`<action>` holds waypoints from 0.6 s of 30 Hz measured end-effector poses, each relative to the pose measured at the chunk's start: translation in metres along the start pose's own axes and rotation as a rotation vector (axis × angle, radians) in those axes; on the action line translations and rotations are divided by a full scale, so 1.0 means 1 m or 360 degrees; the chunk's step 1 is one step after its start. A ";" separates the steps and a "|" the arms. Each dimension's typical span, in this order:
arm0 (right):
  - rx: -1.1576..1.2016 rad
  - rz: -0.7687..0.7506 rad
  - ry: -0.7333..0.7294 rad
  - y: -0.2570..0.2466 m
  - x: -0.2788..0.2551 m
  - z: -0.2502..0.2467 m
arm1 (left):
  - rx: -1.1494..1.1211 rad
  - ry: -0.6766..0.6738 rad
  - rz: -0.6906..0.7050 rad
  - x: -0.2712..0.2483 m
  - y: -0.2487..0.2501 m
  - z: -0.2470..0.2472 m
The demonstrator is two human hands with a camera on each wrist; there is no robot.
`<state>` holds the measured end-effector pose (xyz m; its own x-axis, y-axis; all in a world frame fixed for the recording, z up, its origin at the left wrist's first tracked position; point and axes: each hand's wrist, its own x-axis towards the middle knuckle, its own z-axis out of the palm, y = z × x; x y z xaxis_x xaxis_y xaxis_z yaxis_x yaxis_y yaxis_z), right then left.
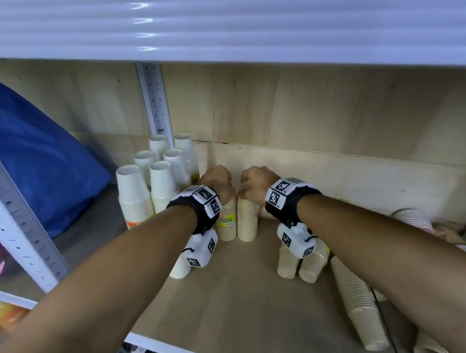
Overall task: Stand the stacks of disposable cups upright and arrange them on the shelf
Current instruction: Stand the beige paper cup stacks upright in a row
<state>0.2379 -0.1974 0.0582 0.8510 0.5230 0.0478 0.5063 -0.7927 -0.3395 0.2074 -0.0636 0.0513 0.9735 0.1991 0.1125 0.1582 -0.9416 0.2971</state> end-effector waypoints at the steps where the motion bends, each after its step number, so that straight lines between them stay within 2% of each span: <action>1: 0.0011 0.0025 0.0004 -0.001 0.000 0.000 | -0.0008 0.0016 -0.0007 0.000 0.000 0.000; 5: 0.0032 0.0064 0.0029 -0.004 -0.002 -0.001 | -0.0013 0.0000 -0.0034 -0.001 0.000 0.000; 11: 0.0028 -0.0072 -0.0059 0.001 -0.007 -0.005 | 0.0028 0.0010 -0.0022 0.000 0.000 -0.001; 18: 0.0053 0.0042 -0.0006 -0.002 -0.008 -0.006 | 0.0094 0.0027 -0.0074 0.009 -0.003 0.006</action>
<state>0.2306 -0.2016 0.0642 0.8633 0.5035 0.0348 0.4789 -0.7953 -0.3716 0.2169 -0.0609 0.0461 0.9620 0.2469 0.1163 0.2130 -0.9456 0.2460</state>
